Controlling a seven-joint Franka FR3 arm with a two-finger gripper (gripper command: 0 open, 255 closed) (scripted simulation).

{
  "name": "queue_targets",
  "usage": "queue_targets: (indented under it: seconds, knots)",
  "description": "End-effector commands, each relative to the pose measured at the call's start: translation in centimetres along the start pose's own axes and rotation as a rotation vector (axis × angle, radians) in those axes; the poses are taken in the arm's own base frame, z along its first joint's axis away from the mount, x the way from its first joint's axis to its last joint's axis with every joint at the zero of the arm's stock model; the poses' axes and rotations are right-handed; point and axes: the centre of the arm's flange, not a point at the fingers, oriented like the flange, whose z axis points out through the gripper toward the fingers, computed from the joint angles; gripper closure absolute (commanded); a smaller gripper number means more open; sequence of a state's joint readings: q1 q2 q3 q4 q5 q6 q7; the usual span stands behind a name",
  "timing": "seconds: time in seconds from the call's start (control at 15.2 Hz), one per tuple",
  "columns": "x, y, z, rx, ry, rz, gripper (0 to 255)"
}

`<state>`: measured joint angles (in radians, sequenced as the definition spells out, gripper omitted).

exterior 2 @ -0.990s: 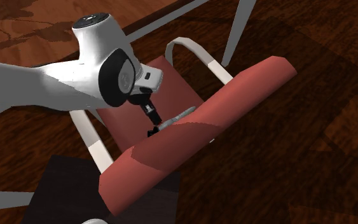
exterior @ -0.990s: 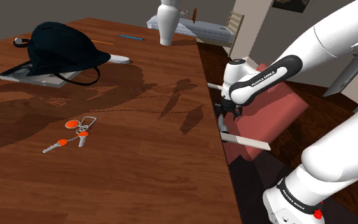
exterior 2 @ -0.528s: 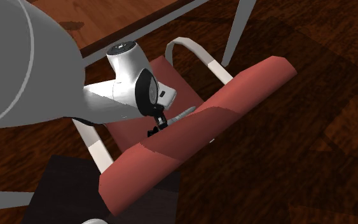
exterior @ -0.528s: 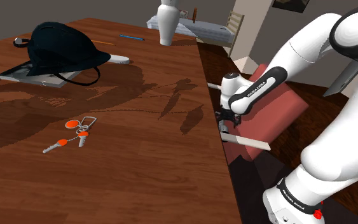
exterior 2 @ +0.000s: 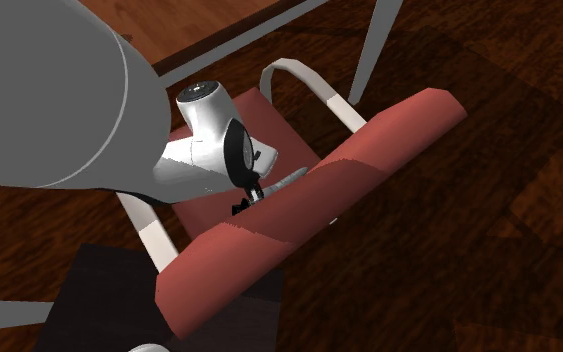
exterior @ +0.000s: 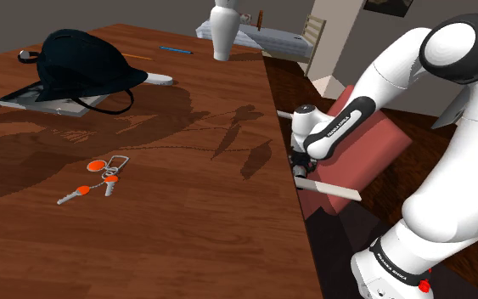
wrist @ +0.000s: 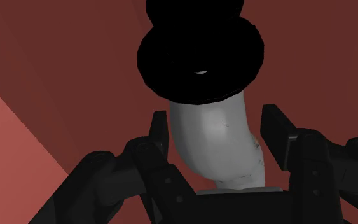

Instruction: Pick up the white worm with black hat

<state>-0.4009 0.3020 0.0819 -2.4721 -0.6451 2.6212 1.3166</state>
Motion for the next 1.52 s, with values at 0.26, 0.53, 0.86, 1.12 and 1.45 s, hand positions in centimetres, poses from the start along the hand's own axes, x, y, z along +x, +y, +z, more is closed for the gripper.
queue_targets:
  seconds: [0.26,0.53,0.86,1.12,1.45]
  knots:
    - [-0.1,0.3,0.2,-0.004,-0.004,0.002,255]
    - [0.0,0.1,0.4,-0.005,-0.004,0.002,255]
    - [0.4,0.8,-2.1,-0.005,-0.004,0.002,255]
    - [0.7,1.3,-4.2,-0.005,-0.004,0.002,255]
    - [1.1,1.9,-6.7,-0.005,-0.004,0.002,255]
